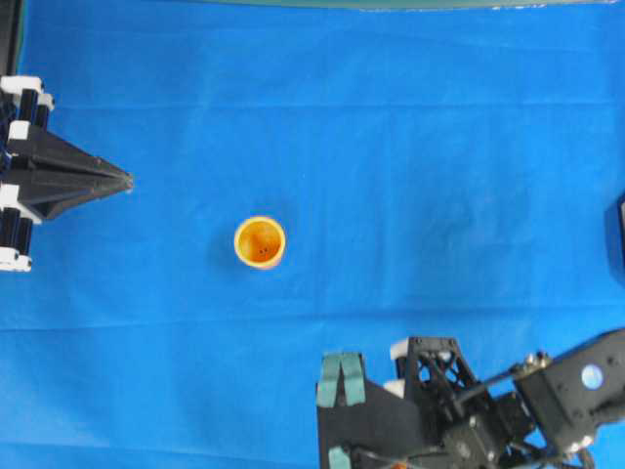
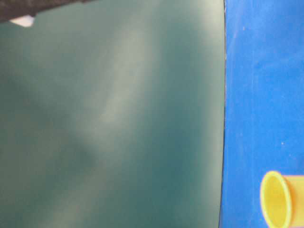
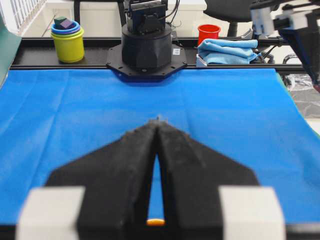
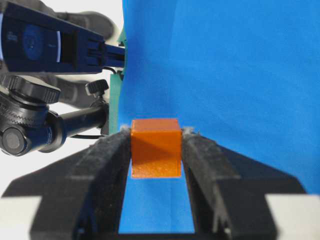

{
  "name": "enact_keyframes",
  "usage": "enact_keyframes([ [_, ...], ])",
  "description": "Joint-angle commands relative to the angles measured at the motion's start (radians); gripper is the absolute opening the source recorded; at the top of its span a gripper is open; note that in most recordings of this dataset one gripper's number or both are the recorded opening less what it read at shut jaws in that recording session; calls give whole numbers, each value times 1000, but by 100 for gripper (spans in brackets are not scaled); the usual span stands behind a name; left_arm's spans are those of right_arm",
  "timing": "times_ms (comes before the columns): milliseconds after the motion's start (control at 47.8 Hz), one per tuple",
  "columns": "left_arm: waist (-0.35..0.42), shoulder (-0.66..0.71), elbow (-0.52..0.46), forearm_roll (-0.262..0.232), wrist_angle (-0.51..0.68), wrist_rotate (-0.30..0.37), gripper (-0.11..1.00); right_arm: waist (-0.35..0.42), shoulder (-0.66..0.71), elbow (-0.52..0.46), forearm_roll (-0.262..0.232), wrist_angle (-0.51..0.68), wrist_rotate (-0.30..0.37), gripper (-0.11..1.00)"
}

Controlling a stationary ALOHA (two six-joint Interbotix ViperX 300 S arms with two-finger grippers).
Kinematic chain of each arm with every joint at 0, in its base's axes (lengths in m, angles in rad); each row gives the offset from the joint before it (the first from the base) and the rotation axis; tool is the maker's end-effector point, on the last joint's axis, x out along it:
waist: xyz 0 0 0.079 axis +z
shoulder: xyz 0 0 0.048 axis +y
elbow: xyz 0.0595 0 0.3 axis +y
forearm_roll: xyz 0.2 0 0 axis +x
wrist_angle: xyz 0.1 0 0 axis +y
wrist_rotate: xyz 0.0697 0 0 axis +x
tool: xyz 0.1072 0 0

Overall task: Move the block forward with right arm.
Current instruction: 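Continue moving the right gripper with the cube to the front edge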

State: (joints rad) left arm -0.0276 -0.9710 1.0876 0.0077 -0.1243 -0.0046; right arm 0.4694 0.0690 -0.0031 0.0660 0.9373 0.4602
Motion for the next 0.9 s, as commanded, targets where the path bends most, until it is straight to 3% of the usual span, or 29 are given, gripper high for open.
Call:
enact_keyframes([
  [0, -3, 8, -35, 2, -3, 0, 1, 15, -6, -51, -31, 18, 28, 41],
  [272, -3, 9, -34, 2, -3, 3, 1, 46, 12, -81, -86, 46, 104, 41],
  [878, -3, 11, -34, 2, -3, 6, 1, 48, 12, -84, -86, 51, 121, 41],
])
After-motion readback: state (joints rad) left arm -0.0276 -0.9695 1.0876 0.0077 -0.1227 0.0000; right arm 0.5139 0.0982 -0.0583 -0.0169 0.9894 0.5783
